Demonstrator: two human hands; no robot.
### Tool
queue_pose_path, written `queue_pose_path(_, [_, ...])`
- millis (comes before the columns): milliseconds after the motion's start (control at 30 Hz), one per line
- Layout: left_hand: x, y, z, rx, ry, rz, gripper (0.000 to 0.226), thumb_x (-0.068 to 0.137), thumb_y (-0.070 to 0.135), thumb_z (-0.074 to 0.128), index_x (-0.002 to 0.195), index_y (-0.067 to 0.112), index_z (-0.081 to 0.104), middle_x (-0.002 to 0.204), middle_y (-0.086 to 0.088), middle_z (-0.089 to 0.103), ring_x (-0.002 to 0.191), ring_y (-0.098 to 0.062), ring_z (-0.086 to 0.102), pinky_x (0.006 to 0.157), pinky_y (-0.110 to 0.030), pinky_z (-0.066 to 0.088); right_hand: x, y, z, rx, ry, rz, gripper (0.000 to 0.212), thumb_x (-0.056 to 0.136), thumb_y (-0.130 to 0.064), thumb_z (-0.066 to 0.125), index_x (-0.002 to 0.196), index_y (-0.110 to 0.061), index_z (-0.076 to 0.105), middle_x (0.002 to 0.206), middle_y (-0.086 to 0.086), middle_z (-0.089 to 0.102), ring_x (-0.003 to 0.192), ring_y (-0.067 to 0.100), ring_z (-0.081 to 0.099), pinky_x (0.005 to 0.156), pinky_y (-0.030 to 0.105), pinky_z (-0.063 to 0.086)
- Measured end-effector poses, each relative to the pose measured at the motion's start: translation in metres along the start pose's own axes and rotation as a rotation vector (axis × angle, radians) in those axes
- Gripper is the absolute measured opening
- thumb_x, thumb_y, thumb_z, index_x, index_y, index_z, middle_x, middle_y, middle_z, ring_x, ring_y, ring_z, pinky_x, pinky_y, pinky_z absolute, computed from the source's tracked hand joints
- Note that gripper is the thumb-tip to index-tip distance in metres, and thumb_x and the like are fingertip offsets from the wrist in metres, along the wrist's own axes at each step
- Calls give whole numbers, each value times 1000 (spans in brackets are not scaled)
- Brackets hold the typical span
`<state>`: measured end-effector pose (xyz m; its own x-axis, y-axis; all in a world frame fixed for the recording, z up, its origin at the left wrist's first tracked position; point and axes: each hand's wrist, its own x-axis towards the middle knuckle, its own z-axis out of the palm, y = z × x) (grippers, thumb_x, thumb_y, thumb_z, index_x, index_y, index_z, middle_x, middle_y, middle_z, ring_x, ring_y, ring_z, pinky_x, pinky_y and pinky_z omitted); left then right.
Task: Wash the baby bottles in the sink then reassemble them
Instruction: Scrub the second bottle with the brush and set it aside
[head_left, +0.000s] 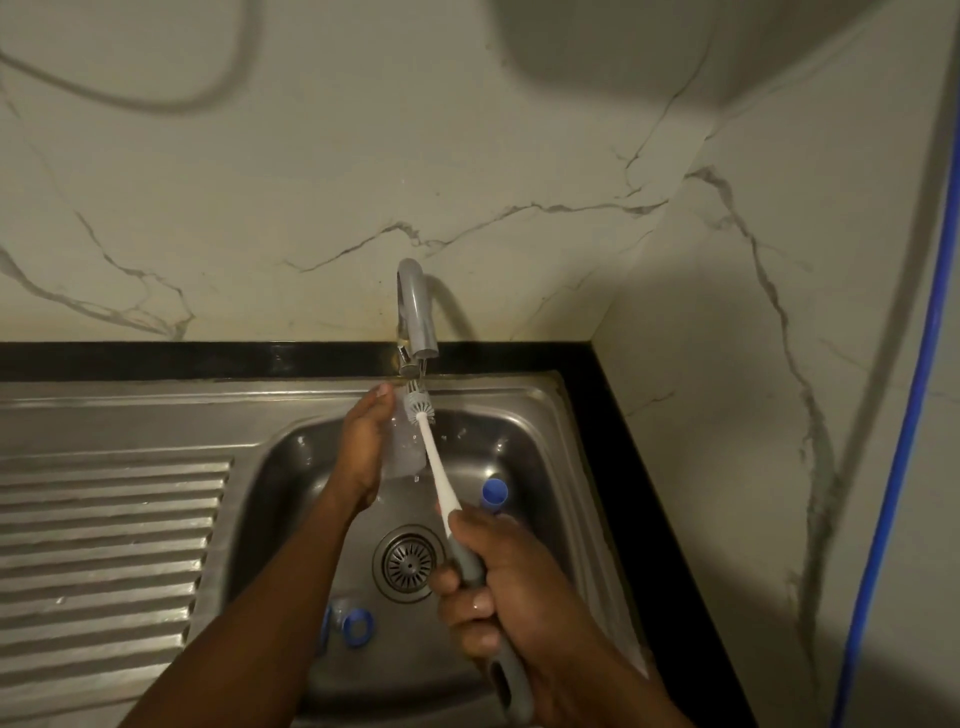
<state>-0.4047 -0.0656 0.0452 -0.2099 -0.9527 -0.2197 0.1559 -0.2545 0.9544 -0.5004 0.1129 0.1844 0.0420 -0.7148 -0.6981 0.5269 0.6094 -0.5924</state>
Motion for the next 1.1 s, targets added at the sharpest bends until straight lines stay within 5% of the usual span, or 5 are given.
queue_pose_path(133, [-2, 1, 17, 29, -25, 34, 40, 106, 28, 39, 115, -3, 62, 100, -14, 70, 87, -21, 68, 74, -28, 57, 14, -11, 4, 126, 72, 4, 15, 102, -26, 48, 102, -13, 54, 60, 0, 51, 38, 2, 35, 31, 14, 27])
queue_pose_path(333, [4, -8, 3, -25, 101, 43, 31, 104, 32, 46, 112, 4, 56, 107, -18, 64, 100, -33, 62, 90, -45, 51, -6, 1, 9, 41, 17, 5, 15, 104, -26, 42, 99, -16, 51, 61, 2, 50, 39, 4, 33, 31, 14, 26])
queue_pose_path(500, [-11, -8, 11, 52, 35, 35, 32, 107, 31, 39, 105, 15, 66, 99, -2, 73, 92, -16, 69, 81, -31, 55, 12, -9, 9, 217, 86, 42, 16, 102, -24, 48, 102, -10, 55, 58, 1, 50, 38, 3, 35, 32, 14, 27])
queue_pose_path(700, [1, -3, 12, 59, 269, -3, 36, 109, 29, 32, 104, 8, 61, 101, -13, 63, 103, -27, 61, 99, -42, 46, -3, 1, 17, 100, 31, 4, 19, 104, -24, 41, 96, -16, 56, 61, 2, 50, 41, 3, 33, 32, 14, 26])
queue_pose_path(1100, [9, -2, 8, 105, 191, 108, 39, 103, 42, 47, 93, 6, 60, 81, -5, 61, 74, -14, 57, 68, -27, 46, 3, -12, 16, 218, 13, 63, 14, 102, -24, 46, 100, -12, 53, 58, 1, 49, 36, 2, 34, 30, 13, 26])
